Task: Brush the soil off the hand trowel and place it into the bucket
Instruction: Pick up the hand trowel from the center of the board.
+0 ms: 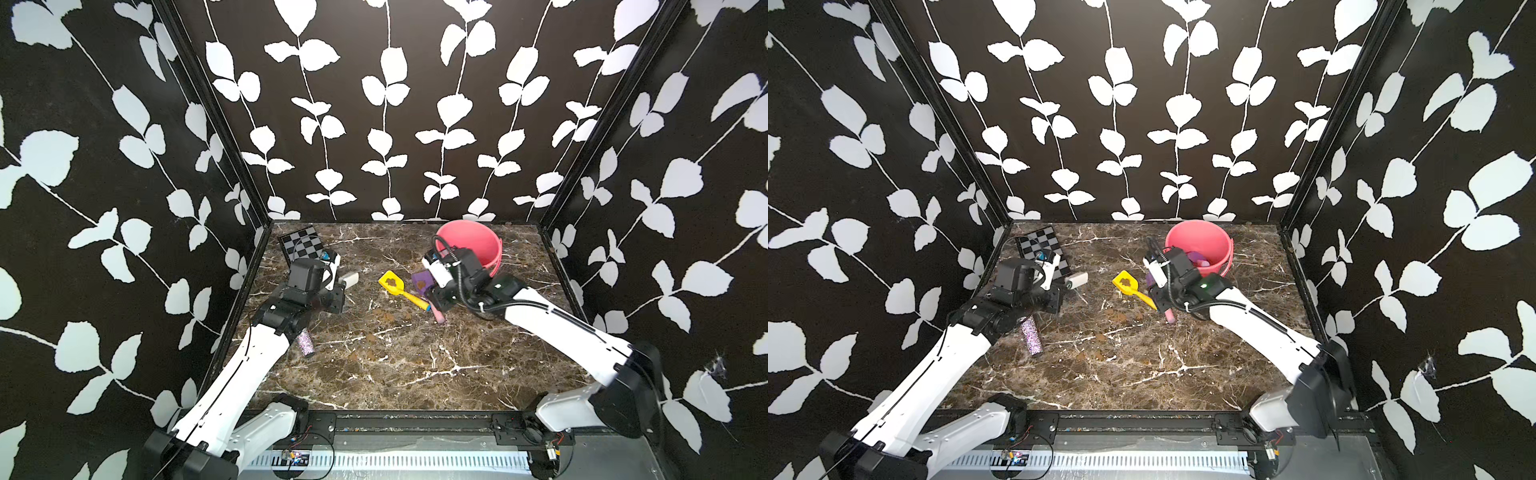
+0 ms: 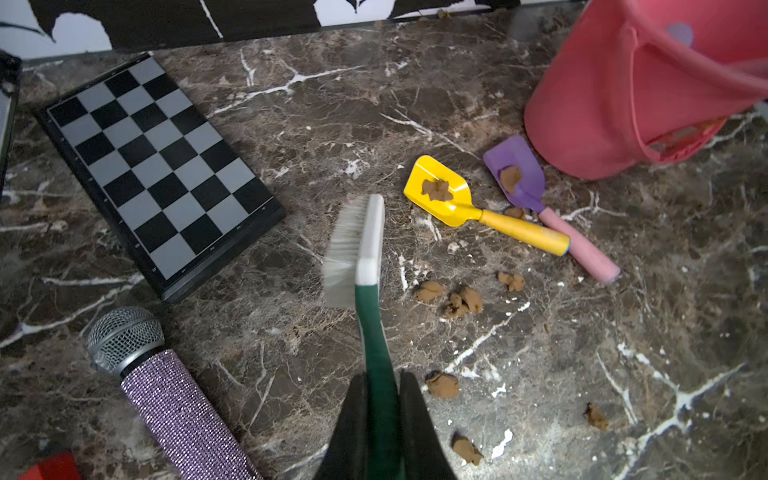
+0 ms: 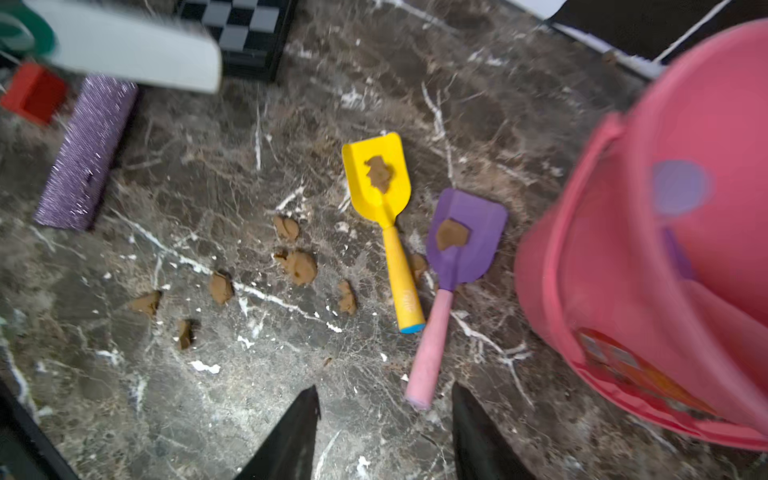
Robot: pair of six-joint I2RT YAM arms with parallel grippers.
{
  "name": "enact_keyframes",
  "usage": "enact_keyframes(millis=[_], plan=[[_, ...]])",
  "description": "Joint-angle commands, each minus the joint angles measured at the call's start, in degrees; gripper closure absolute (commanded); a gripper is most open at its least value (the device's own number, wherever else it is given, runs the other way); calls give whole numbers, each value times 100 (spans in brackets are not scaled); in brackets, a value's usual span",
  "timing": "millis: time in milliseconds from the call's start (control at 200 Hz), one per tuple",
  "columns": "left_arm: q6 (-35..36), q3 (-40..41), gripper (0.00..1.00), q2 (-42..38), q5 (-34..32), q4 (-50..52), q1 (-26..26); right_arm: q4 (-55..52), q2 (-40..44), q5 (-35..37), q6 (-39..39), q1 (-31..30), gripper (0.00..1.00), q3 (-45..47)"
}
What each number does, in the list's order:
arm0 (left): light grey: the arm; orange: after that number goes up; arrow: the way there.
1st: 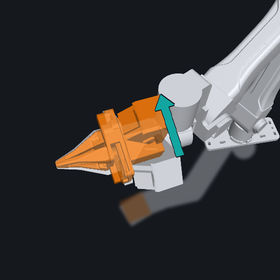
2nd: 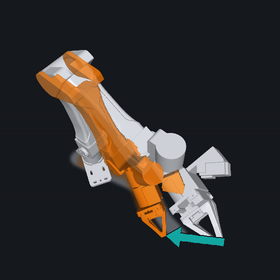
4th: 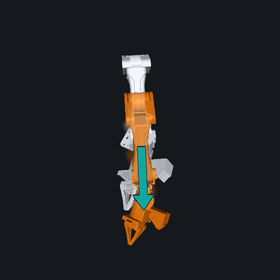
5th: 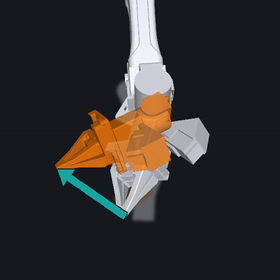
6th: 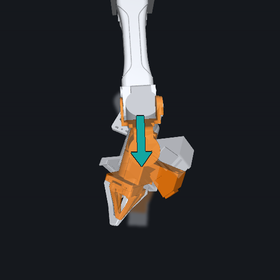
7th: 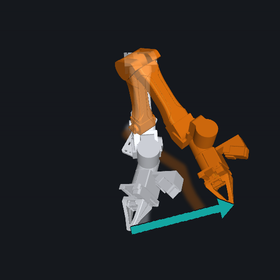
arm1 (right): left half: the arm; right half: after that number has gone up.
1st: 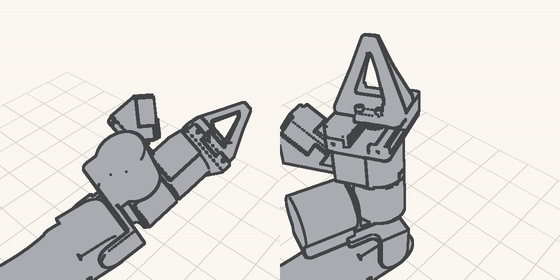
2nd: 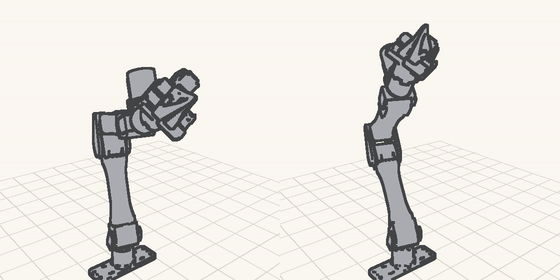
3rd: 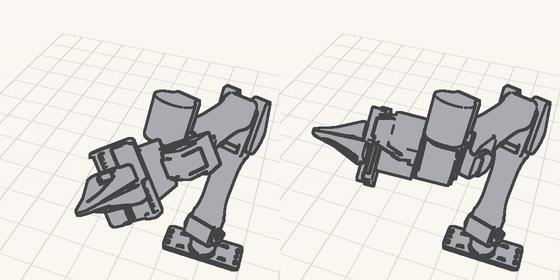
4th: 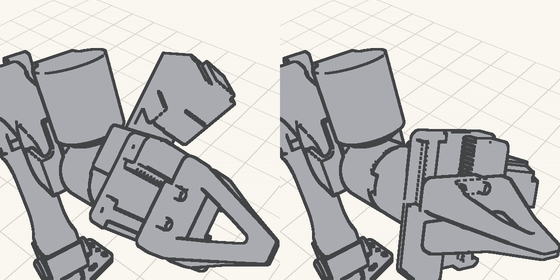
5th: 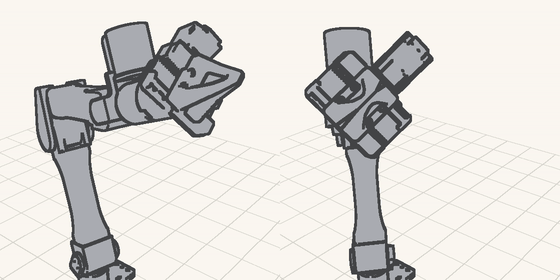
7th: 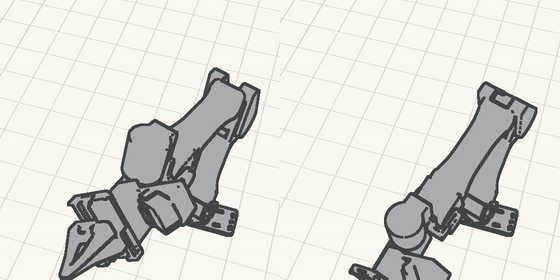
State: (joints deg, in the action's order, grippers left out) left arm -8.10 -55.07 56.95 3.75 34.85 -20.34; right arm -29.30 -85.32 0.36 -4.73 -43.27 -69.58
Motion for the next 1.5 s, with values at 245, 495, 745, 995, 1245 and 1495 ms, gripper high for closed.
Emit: enact_keyframes(millis=[245, 495, 745, 995, 1245, 1495], plan=[[-177, -158, 100, -348, 182, 183, 91, 639, -2384, 1107, 198, -281, 46, -1022], [-70, -127, 100, -431, 120, 183, 103, 461, -3134, 1088, 163, -132, 46, -1532], [9, -92, 100, -441, 10, 194, 99, 351, -3424, 644, 172, -15, 48, -1661], [45, -92, 100, -428, 42, 180, 98, 141, -3526, 501, 216, 35, 55, -1735], [49, -69, 100, -452, 24, 175, 100, -40, -3432, 373, 70, 46, 62, -1568], [45, -84, 100, -426, 71, 147, 100, -130, -3283, 426, -162, 82, 62, -1234]])
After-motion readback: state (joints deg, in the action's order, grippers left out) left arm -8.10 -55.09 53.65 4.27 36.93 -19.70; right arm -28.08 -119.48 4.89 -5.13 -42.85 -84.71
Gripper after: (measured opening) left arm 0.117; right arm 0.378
